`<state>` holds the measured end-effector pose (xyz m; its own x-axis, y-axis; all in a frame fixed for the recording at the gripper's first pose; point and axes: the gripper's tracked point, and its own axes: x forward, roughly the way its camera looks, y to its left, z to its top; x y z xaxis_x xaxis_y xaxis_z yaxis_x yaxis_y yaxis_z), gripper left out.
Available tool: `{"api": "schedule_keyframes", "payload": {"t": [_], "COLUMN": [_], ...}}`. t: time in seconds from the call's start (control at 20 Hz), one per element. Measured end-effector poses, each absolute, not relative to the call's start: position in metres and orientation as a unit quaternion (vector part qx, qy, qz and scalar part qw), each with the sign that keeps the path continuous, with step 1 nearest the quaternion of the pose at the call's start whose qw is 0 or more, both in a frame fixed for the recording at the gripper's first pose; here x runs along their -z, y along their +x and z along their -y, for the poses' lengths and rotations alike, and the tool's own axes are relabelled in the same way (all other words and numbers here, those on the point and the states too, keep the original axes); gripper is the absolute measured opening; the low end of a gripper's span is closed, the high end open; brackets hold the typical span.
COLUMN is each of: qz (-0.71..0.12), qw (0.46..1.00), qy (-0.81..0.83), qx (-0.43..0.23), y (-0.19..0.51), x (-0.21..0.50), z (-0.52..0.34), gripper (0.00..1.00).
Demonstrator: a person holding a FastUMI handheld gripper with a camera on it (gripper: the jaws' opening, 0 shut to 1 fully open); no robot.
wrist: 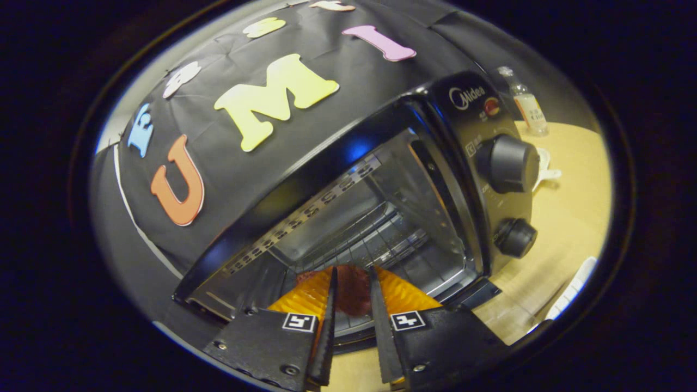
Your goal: Open the toaster oven, put the food inside, and close the toaster oven door.
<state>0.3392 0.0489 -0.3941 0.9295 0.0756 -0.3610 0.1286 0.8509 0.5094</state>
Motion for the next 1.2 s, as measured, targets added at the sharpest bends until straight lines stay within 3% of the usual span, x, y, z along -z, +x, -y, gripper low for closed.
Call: {"api": "schedule_keyframes", "payload": {"t": [0.15,0.3,0.4,0.45,0.7,1.2], "qz": [-0.140,-0.104,-0.089,-0.079,-0.098,-0.256], "qw": [0.967,0.982,0.989,0.991,0.995,0.967], "qy": [0.211,0.160,0.120,0.106,0.029,-0.010], "qx": [0.013,-0.007,-0.015,-0.018,-0.016,-0.008], "y": [0.320,0.287,0.262,0.248,0.171,0.082], "x": [0.371,0.350,0.335,0.330,0.334,0.436], "z": [-0.051,-0.063,-0.069,-0.073,-0.081,-0.076], "gripper": [0.44,0.64,0.92,0.94,1.00,1.00]}}
